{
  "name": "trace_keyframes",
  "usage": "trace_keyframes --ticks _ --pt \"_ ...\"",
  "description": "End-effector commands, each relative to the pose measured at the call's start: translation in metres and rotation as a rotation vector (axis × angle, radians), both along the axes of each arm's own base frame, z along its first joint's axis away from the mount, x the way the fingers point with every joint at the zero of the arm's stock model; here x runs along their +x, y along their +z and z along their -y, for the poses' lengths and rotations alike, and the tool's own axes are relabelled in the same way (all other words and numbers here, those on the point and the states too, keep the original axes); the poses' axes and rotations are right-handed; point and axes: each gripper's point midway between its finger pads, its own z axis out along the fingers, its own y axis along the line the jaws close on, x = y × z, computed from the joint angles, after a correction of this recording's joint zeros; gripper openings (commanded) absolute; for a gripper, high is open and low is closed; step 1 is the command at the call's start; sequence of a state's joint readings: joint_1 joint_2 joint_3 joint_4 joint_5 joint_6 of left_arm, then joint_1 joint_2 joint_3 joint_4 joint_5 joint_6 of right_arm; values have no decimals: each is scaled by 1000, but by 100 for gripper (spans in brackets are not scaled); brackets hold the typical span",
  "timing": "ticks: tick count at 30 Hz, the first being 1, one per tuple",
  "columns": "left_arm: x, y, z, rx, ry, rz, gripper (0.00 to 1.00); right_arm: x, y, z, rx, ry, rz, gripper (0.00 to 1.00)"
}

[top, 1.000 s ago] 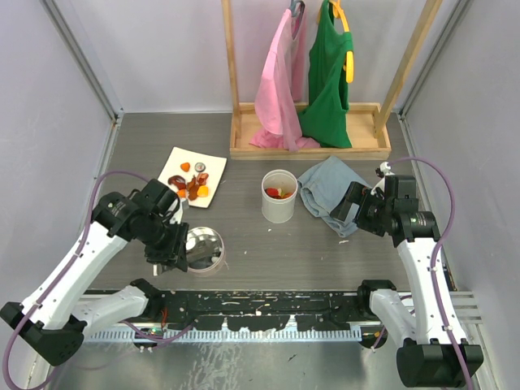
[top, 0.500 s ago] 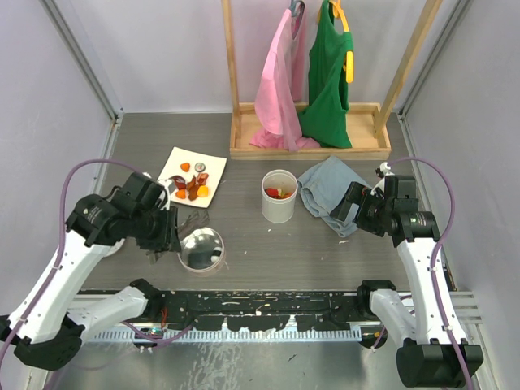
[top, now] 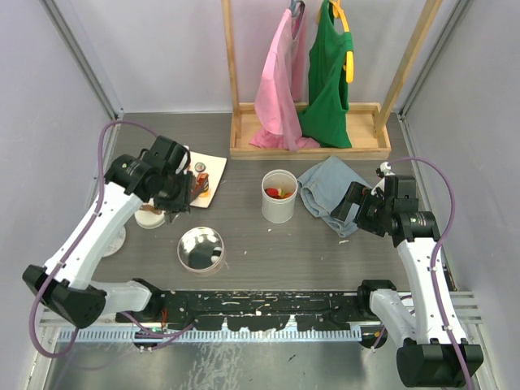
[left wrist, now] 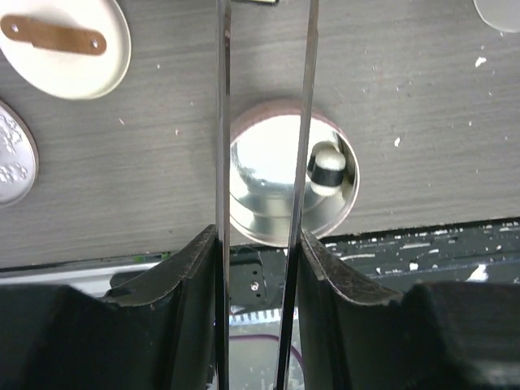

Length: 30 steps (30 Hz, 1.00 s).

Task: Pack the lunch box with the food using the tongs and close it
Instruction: Pick up the fake food from the plate.

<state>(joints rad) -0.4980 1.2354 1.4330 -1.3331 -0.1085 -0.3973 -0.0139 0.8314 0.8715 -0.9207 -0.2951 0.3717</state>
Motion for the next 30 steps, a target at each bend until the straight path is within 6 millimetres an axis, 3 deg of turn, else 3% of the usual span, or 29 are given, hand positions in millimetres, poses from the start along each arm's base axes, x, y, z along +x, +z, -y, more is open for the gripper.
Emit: trace_keyframes --ticks 1,12,21,30 --pt "38 7 1 4 -26 81 40 9 17 3 -23 -8 67 100" --pt "71 -34 -2 46 -44 -40 41 17 23 4 -31 -2 77 100" --pt "81 -49 0 53 -54 -64 42 19 21 3 -28 2 65 100" --pt "78 -57 -6 79 -41 -94 38 20 19 2 -25 6 61 100"
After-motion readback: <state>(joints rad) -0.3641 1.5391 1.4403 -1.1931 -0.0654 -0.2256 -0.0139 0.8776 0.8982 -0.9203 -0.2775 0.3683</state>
